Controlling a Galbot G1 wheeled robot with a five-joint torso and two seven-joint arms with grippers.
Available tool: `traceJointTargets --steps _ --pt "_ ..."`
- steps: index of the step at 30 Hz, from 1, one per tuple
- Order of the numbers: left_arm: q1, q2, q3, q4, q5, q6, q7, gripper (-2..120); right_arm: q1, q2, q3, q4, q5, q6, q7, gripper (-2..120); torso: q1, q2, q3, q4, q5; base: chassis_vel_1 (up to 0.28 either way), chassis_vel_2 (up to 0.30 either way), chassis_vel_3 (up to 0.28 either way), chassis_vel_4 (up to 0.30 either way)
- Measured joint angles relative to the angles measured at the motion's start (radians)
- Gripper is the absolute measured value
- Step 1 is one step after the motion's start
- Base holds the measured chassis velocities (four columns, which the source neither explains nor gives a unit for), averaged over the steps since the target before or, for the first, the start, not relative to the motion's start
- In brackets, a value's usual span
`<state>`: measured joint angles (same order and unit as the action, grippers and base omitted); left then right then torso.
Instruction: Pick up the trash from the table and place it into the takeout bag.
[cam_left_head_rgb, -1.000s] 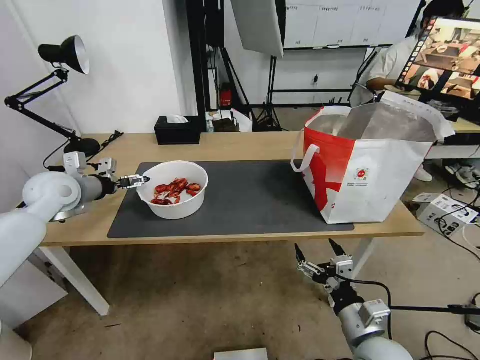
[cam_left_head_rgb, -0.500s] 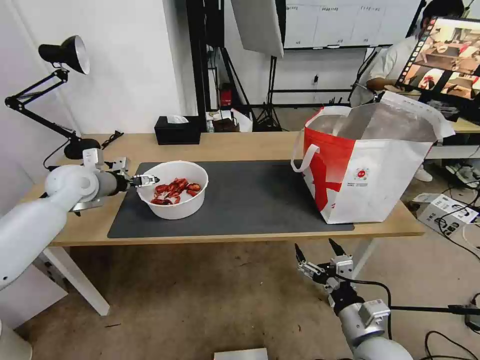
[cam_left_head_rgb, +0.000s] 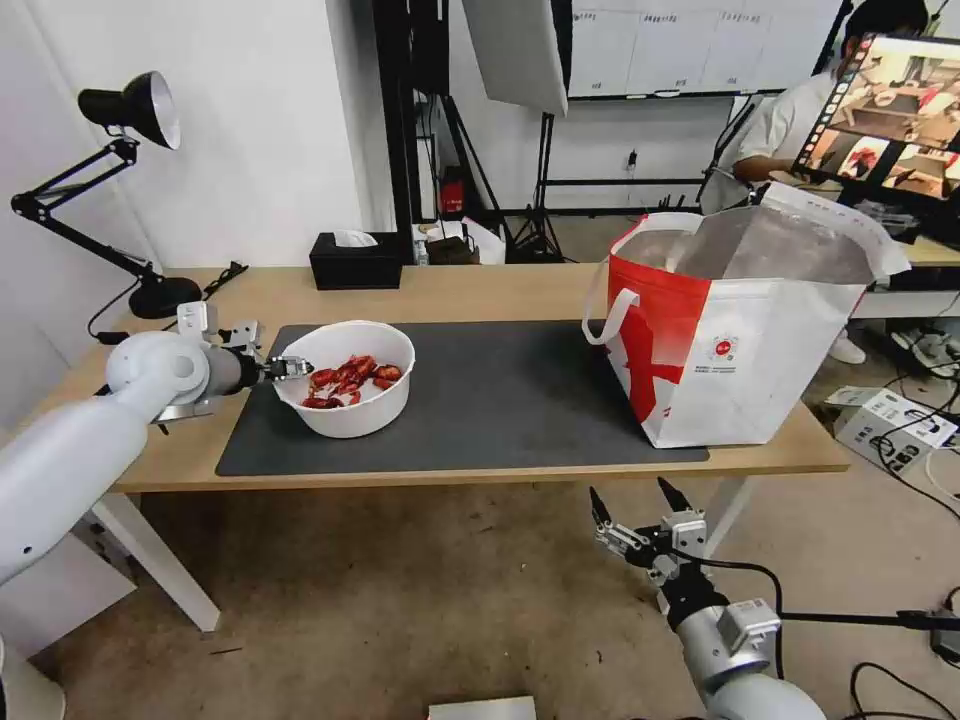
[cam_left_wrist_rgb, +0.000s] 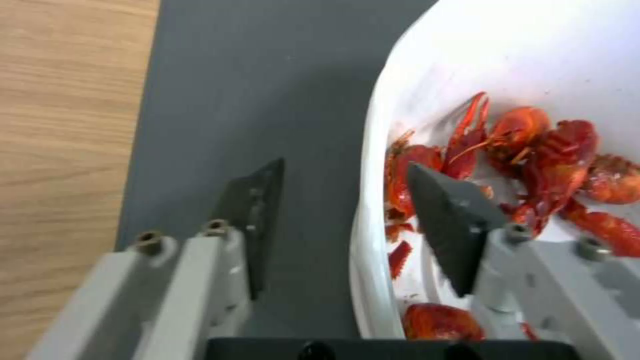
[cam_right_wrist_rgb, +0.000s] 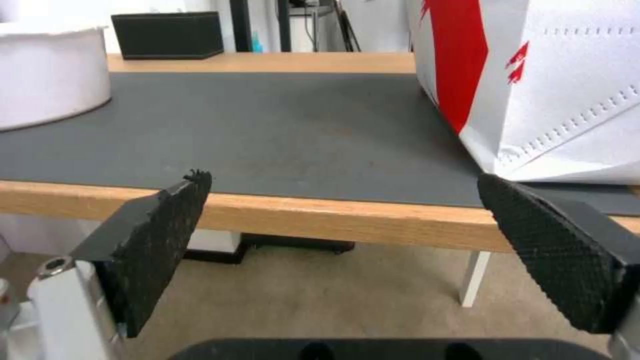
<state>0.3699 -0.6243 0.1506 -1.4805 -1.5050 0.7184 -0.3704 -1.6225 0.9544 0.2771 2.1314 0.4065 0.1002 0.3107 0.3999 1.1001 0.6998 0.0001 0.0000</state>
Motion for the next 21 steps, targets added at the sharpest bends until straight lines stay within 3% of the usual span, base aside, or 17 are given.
traceJointTargets --steps 4,6,7,12,21 --pt "-0.003 0.0 0.007 -0.003 0.003 -0.008 -0.005 38 0.0 0.0 0.0 0.0 0.0 0.0 0.0 100 0.0 0.0 0.0 0.0 0.0001 0.0 0.0 0.0 0.0" --pt "-0.004 -0.001 0.013 -0.008 0.014 -0.022 -0.013 25 0.0 0.0 0.0 0.0 0.0 0.0 0.0 100 0.0 0.0 0.0 0.0 0.0 0.0 0.0 0.0 0.0" --pt "-0.004 -0.001 0.013 -0.008 0.014 -0.022 -0.013 25 0.0 0.0 0.0 0.0 0.0 0.0 0.0 100 0.0 0.0 0.0 0.0 0.0 0.0 0.0 0.0 0.0" --pt "0.005 -0.007 0.015 -0.027 0.019 -0.042 -0.024 3 0.0 0.0 0.0 0.0 0.0 0.0 0.0 100 0.0 0.0 0.0 -0.0001 0.0001 0.0 0.0 0.0 0.0" --pt "-0.018 -0.012 0.019 -0.071 0.021 -0.116 -0.033 0 0.0 0.0 0.0 0.0 0.0 0.0 0.0 100 0.0 0.0 0.0 -0.0001 -0.0002 0.0 0.0 0.0 0.0"
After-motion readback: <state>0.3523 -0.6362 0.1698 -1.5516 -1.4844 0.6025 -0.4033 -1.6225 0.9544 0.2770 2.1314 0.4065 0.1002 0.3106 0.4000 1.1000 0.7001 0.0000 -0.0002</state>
